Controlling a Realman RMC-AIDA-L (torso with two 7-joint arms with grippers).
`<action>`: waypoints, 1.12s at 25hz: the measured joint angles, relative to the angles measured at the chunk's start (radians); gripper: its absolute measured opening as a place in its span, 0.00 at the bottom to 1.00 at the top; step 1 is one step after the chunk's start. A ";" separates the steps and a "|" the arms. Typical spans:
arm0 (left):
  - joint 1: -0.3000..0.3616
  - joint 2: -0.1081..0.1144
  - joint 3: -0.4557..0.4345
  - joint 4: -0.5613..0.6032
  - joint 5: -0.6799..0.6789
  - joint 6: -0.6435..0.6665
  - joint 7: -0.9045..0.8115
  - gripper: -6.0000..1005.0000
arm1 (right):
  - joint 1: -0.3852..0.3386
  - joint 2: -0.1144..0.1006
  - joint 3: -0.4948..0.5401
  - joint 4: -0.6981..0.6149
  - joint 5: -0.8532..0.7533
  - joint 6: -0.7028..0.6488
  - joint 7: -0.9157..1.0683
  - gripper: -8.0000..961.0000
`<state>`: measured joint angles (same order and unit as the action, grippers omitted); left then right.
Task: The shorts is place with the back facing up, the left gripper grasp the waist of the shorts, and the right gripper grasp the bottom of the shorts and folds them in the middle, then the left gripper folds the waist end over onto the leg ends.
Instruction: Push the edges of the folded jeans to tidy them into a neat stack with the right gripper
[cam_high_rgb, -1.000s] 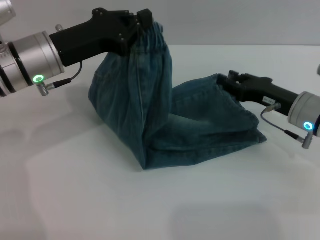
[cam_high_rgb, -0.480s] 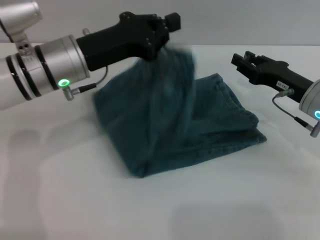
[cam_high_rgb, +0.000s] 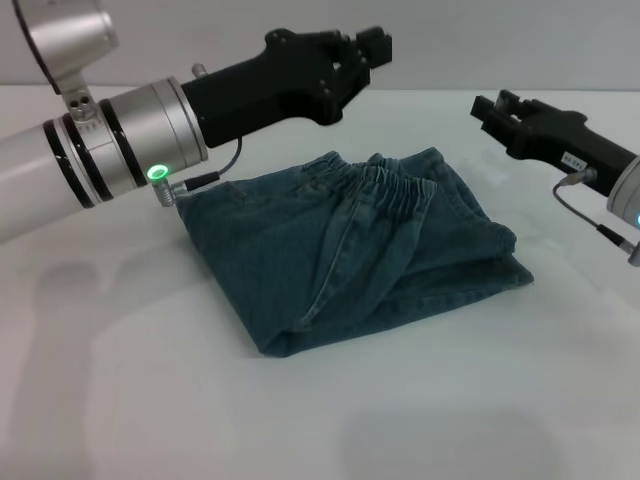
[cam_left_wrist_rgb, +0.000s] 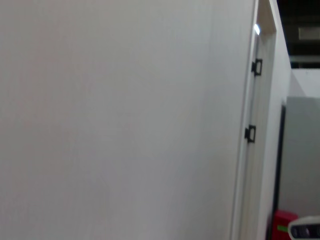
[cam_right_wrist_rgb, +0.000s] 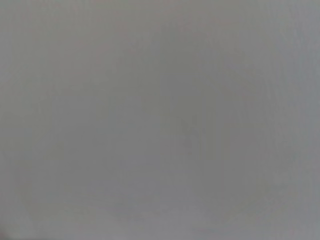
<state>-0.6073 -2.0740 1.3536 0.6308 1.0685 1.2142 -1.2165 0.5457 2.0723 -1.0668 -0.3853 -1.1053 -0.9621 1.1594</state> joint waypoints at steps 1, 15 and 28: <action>0.002 0.000 0.000 -0.001 -0.016 0.000 0.000 0.03 | -0.003 0.000 0.003 -0.006 0.000 0.000 -0.004 0.41; 0.259 0.011 -0.086 -0.113 -0.567 0.111 0.336 0.42 | -0.015 -0.012 0.025 -0.181 -0.182 -0.288 0.046 0.41; 0.375 0.013 -0.256 -0.315 -0.660 0.279 0.445 0.74 | 0.267 -0.021 -0.097 -0.285 -0.740 -0.660 0.532 0.41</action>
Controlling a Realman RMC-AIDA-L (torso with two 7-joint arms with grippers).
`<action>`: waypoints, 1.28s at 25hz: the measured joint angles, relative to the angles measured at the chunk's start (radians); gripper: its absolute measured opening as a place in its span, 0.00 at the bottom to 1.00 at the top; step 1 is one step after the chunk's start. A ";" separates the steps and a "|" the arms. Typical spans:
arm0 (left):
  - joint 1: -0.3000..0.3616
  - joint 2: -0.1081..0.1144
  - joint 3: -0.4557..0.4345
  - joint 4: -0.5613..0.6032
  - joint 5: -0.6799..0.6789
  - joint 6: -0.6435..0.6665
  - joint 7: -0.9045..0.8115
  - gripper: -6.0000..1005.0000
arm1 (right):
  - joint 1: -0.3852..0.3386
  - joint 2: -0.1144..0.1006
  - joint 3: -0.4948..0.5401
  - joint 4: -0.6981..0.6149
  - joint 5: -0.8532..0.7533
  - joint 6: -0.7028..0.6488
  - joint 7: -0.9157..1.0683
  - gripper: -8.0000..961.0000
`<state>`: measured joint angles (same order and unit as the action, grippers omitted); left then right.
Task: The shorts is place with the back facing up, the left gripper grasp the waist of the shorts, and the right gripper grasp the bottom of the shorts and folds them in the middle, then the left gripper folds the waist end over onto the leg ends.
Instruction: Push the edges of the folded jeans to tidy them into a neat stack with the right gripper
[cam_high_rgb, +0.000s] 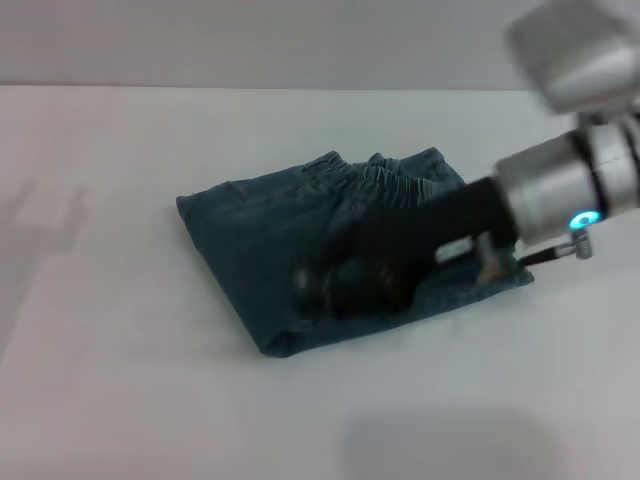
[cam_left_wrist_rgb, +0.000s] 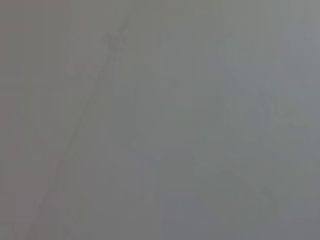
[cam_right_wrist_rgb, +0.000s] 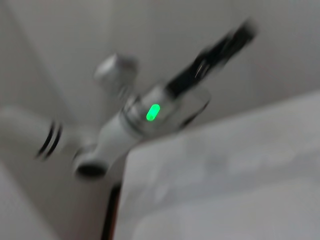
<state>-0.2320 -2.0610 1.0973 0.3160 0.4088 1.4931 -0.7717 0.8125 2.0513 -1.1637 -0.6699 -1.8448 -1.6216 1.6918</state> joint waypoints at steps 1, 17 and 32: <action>0.000 0.000 0.000 -0.003 0.000 0.000 0.006 0.74 | 0.019 0.005 -0.021 -0.003 -0.029 -0.002 0.021 0.41; -0.004 -0.003 -0.003 -0.061 -0.001 0.020 0.011 0.74 | 0.114 0.026 -0.359 0.016 -0.114 0.149 0.191 0.41; -0.020 -0.003 -0.004 -0.069 -0.002 0.004 0.011 0.74 | 0.095 0.037 -0.489 0.018 -0.087 0.457 0.207 0.41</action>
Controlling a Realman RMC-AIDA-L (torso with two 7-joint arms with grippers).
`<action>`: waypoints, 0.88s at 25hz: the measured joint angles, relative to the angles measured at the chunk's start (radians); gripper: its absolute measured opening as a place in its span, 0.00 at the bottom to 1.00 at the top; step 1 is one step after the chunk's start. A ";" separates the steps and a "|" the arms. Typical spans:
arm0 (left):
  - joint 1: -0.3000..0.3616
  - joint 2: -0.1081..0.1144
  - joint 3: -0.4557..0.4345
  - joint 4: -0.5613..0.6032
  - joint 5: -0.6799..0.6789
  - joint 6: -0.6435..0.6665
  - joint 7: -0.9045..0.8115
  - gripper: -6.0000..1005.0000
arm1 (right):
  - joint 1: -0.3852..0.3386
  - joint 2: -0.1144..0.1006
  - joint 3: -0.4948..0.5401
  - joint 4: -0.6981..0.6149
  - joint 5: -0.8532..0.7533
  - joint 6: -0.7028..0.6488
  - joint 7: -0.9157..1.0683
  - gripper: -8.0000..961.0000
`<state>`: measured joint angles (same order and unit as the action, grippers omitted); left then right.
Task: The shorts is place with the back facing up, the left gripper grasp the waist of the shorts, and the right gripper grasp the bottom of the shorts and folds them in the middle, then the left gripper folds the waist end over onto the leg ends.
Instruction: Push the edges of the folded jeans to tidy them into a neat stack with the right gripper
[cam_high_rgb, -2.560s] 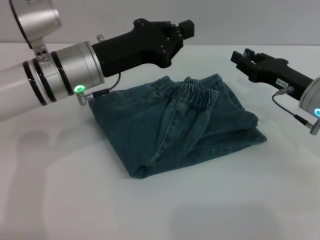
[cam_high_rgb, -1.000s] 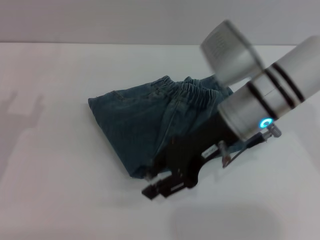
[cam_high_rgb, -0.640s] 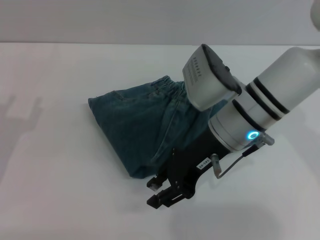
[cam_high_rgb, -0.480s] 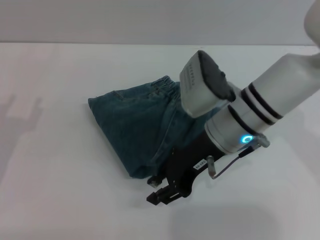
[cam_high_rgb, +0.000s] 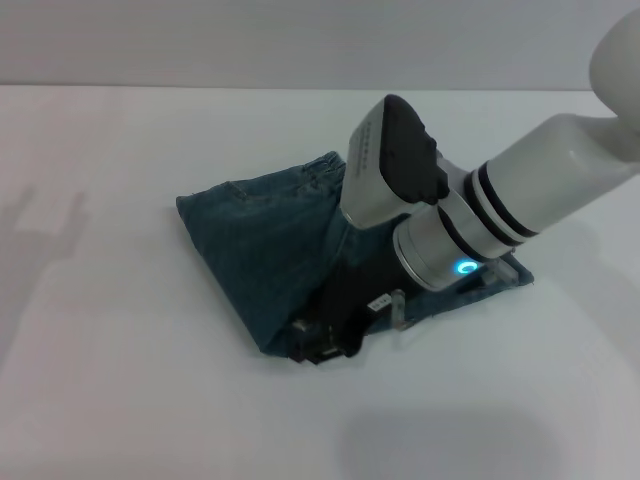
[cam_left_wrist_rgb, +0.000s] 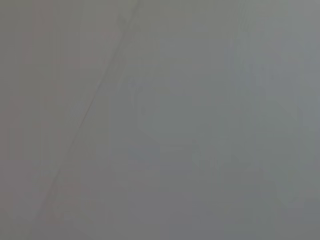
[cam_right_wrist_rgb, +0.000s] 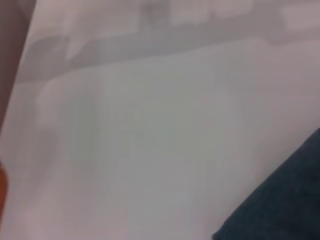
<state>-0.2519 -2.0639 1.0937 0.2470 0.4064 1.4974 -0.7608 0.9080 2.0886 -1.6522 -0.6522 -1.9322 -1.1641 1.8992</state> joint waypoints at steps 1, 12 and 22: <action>0.000 0.000 0.000 0.000 0.000 0.000 0.000 0.74 | 0.000 0.000 0.000 0.000 0.000 0.000 0.000 0.41; -0.003 0.002 0.000 0.000 0.001 -0.016 0.010 0.74 | 0.014 -0.001 -0.056 -0.004 0.051 0.180 -0.011 0.41; -0.003 0.004 -0.003 0.000 0.000 -0.016 0.022 0.74 | 0.006 0.000 -0.062 -0.004 0.127 0.294 -0.011 0.41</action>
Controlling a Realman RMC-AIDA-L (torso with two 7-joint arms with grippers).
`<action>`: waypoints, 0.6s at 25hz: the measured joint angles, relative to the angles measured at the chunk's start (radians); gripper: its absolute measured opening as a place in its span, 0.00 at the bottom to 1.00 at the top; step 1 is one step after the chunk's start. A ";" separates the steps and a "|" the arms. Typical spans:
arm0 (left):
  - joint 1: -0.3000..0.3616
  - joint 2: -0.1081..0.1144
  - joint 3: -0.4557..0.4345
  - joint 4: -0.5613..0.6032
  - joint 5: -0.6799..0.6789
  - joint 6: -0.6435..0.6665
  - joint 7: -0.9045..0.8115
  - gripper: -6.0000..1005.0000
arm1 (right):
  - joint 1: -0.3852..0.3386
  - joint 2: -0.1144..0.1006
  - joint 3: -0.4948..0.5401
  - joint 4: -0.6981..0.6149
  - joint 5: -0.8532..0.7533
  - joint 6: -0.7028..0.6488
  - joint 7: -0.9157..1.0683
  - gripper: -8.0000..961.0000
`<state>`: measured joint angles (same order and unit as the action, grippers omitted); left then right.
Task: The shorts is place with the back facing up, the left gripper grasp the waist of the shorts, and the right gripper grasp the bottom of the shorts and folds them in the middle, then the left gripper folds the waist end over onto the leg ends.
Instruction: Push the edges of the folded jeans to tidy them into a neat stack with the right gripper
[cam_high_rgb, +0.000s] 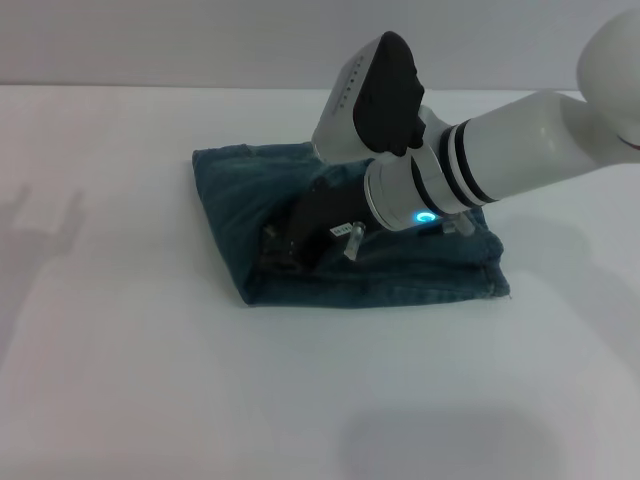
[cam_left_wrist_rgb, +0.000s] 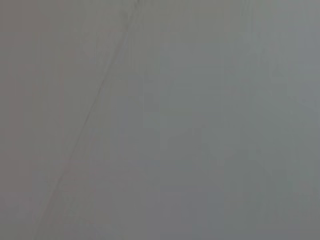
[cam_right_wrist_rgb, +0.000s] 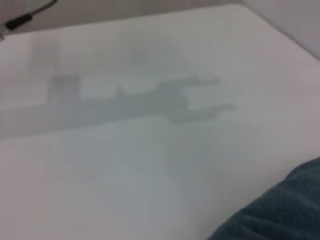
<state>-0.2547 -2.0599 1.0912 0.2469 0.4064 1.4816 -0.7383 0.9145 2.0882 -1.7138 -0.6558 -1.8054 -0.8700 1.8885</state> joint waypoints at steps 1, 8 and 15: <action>0.000 0.000 0.000 0.000 0.000 -0.001 0.000 0.74 | -0.002 0.000 0.000 -0.007 0.003 -0.004 0.000 0.41; 0.012 0.001 -0.001 0.000 0.000 -0.011 0.001 0.74 | -0.099 -0.007 0.015 -0.136 0.037 -0.159 -0.002 0.41; 0.027 0.001 0.007 -0.024 0.009 -0.001 0.001 0.74 | -0.262 -0.005 0.141 -0.222 0.134 -0.279 -0.152 0.41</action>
<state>-0.2276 -2.0585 1.0980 0.2230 0.4152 1.4807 -0.7378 0.6522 2.0827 -1.5726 -0.8783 -1.6718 -1.1489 1.7366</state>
